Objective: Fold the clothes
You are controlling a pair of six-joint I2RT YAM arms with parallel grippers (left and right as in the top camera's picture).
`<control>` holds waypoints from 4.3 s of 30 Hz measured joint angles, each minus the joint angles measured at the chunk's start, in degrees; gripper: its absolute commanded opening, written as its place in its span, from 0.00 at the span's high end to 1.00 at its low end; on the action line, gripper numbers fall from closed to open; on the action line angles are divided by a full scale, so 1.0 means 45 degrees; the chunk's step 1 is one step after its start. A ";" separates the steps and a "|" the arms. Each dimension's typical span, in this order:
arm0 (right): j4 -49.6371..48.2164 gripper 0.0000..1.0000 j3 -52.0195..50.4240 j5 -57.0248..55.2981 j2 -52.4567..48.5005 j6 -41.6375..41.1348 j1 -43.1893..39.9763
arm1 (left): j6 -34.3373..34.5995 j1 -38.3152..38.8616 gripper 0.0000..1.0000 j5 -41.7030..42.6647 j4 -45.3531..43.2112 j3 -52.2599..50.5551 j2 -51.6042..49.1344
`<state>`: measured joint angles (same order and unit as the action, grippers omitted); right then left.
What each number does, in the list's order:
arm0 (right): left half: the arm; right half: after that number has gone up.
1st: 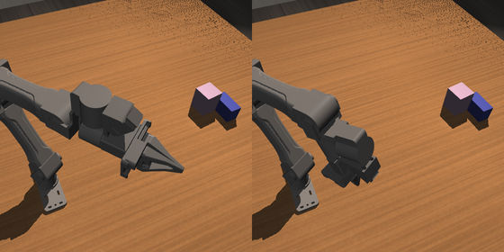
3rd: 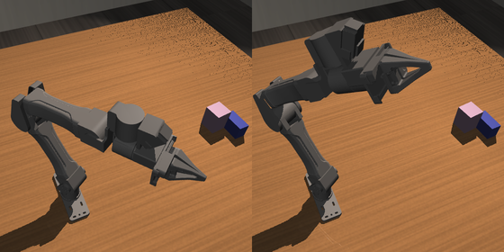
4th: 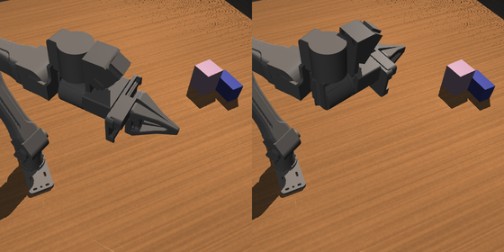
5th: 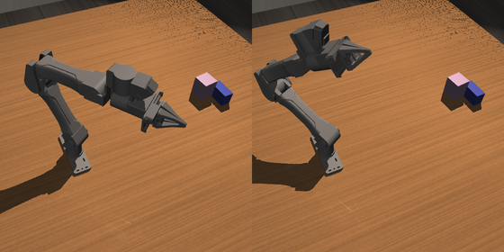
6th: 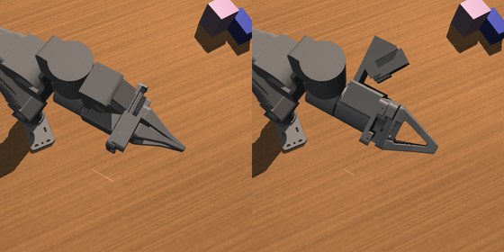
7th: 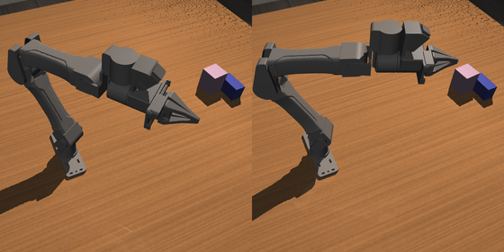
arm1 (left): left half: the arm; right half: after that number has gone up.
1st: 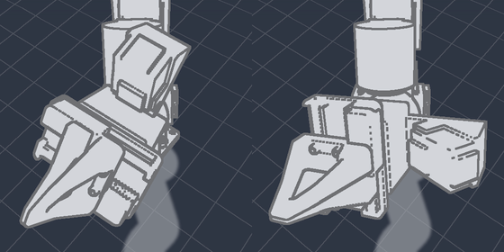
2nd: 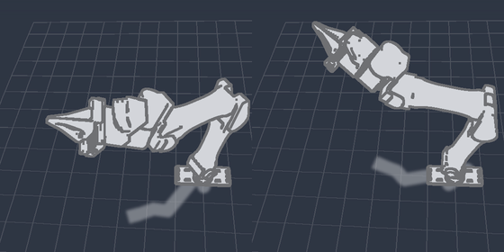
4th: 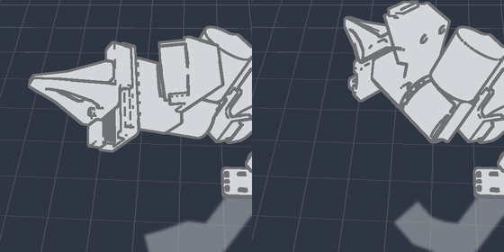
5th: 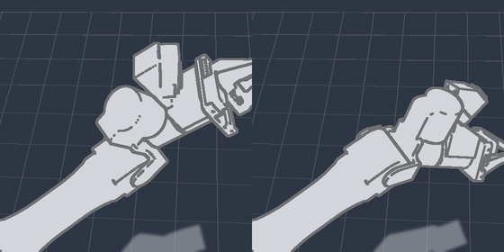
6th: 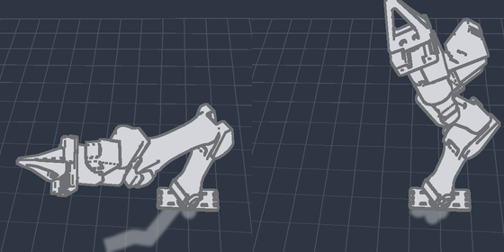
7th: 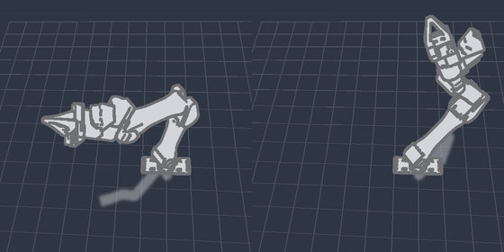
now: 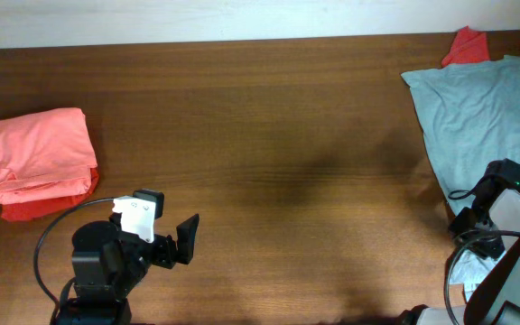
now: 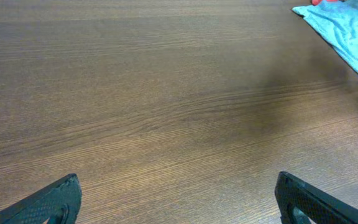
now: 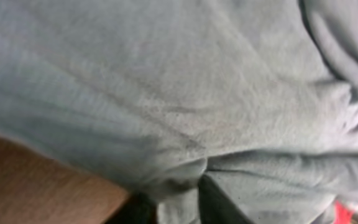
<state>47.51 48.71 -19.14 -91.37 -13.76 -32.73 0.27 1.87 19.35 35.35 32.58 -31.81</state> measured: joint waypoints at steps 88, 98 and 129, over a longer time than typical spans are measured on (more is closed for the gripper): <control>0.4405 0.22 0.5722 0.1734 0.6625 0.0053 1.0448 | 0.0146 0.5901 1.00 0.0204 -0.6125 0.4823 -1.6694; 0.4556 0.22 0.5722 0.1734 0.6630 0.0058 1.0448 | 0.0306 0.0845 0.00 -0.2079 -0.5469 0.9063 -1.5543; 0.5047 0.22 0.5722 0.1734 0.6630 0.0058 1.0448 | 0.2341 0.3249 0.06 -0.1734 0.0204 0.8257 -1.7466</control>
<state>70.22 74.46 -11.33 -61.54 -13.50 14.28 10.81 16.49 11.55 36.27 69.73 -110.41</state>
